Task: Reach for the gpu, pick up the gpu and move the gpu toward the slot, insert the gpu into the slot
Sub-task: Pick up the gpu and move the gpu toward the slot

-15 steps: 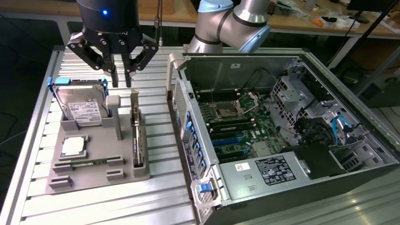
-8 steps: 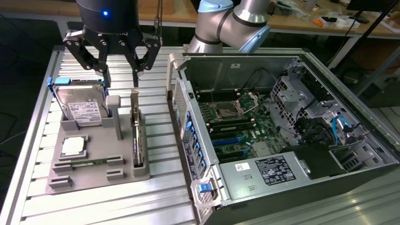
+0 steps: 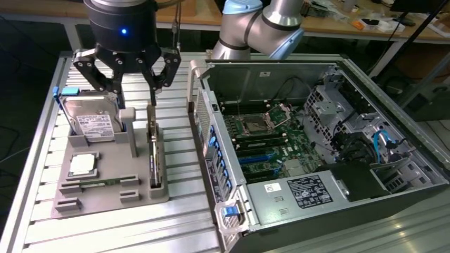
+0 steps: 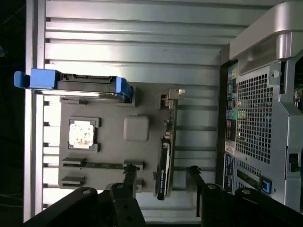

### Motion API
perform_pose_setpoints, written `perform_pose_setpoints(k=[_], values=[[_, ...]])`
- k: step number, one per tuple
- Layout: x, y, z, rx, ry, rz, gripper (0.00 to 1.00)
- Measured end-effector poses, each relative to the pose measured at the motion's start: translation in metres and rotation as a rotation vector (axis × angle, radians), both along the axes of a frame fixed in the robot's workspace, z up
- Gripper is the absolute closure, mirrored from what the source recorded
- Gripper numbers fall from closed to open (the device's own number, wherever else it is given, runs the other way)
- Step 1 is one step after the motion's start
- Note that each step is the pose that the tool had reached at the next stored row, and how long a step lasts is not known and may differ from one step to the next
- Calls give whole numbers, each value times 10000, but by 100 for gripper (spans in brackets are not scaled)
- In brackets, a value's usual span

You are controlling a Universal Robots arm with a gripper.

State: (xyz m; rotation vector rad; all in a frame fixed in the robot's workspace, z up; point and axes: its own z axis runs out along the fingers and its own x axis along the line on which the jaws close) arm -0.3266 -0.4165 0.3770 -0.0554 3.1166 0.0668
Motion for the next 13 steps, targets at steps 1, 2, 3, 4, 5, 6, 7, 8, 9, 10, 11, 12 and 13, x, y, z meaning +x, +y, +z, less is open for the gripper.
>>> perform_pose_setpoints(k=[1,2,3,4,5,6,7,8,9,10,11,12,13], values=[[0,-14,-13,0,0,20,46],[0,-36,-34,1,-1,54,46],[1,-51,-48,0,0,85,46],[1,-65,-64,0,0,116,46],[1,-78,-83,1,3,154,46],[1,-88,-101,1,5,193,46],[1,-95,-118,0,5,227,46],[0,-98,-136,0,5,270,46],[0,-101,-155,0,6,314,46],[0,-102,-174,0,5,355,46],[0,-103,-193,0,6,393,46],[1,-106,-210,0,6,412,46],[2,-112,-230,1,6,414,46]])
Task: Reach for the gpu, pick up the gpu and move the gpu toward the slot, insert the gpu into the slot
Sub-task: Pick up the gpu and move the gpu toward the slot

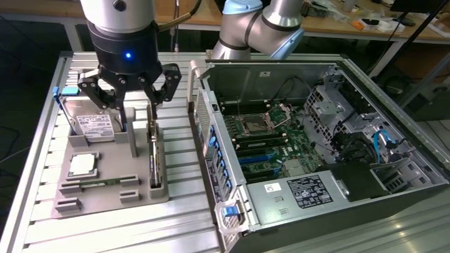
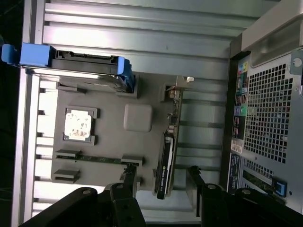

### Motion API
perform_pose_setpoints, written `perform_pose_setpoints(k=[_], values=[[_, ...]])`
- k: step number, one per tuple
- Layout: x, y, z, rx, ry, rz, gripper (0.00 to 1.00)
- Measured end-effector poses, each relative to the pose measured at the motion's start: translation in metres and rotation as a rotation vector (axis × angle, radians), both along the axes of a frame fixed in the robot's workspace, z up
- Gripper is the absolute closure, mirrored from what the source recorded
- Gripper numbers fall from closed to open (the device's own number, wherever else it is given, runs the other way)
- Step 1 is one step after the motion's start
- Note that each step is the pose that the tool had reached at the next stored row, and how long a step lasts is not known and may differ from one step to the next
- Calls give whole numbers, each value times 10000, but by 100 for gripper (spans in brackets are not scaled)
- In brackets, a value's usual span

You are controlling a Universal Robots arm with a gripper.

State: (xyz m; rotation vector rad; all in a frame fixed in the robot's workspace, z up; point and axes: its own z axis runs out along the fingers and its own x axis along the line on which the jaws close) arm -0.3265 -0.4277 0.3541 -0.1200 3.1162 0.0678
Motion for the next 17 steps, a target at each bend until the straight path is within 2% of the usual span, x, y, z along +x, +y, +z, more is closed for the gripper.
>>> perform_pose_setpoints(k=[6,17], values=[[2,-39,-108,0,-1,-168,46],[62,-77,-313,0,-1,-378,46]])
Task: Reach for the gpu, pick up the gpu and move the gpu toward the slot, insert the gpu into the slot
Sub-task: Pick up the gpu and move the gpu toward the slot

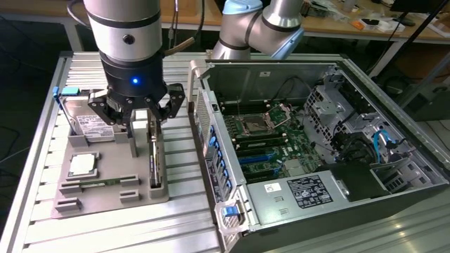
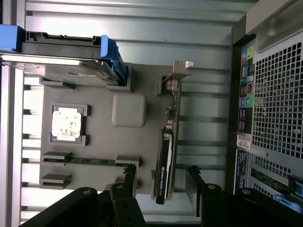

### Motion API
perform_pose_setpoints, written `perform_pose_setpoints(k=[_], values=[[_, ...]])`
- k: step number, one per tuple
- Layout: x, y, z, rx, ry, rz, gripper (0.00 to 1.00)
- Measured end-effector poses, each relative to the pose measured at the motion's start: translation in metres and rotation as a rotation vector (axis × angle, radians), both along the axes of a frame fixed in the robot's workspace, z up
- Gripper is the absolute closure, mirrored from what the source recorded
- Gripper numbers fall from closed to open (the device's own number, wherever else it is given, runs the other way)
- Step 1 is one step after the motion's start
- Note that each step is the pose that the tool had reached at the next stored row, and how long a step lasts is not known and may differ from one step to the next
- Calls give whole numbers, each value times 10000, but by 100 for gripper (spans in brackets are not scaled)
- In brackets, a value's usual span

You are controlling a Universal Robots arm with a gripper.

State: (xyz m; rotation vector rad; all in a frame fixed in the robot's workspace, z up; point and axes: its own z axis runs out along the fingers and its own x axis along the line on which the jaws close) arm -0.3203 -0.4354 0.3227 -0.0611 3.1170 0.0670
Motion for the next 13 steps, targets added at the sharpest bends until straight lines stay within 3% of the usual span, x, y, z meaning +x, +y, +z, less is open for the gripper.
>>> perform_pose_setpoints(k=[13], values=[[76,-15,-295,0,0,-344,46]])
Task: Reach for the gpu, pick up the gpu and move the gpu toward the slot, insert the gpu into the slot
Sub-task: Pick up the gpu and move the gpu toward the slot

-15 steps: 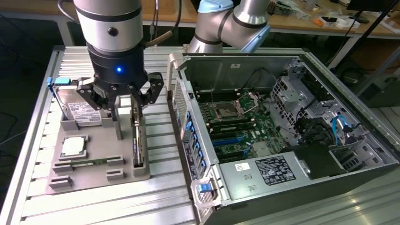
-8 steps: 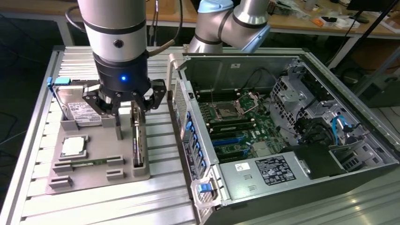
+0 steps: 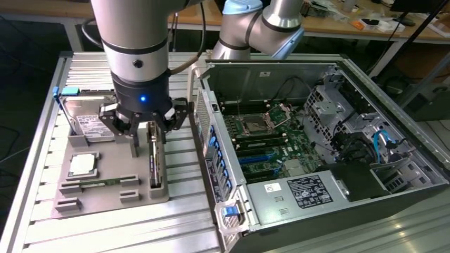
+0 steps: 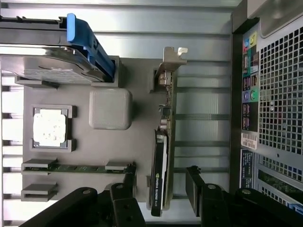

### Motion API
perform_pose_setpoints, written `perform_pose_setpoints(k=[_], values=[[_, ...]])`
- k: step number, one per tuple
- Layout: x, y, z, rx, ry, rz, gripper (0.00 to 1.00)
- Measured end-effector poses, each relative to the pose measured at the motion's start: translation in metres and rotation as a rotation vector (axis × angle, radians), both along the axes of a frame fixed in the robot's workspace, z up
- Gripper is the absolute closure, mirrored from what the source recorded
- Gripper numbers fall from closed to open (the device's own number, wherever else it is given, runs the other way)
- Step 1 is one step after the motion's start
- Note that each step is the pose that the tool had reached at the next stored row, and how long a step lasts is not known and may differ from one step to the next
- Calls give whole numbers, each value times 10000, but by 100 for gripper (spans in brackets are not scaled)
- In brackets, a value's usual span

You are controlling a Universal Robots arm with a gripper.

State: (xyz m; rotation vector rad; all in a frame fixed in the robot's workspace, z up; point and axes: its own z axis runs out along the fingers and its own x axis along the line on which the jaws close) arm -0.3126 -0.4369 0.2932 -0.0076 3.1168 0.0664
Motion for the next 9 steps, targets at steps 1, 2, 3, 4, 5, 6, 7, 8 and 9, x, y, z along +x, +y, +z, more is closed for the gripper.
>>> perform_pose_setpoints(k=[1,2,3,4,5,6,7,8,9], values=[[2,-1,-19,0,-1,-21,46],[4,-1,-36,0,0,-40,46],[5,-1,-55,0,0,-60,46],[6,-2,-74,0,-1,-76,46],[7,-2,-92,0,0,-91,46],[9,-2,-110,0,0,-104,46],[10,-3,-131,-1,1,-120,46],[11,-3,-150,0,0,-135,46],[12,-4,-167,0,0,-149,46]])
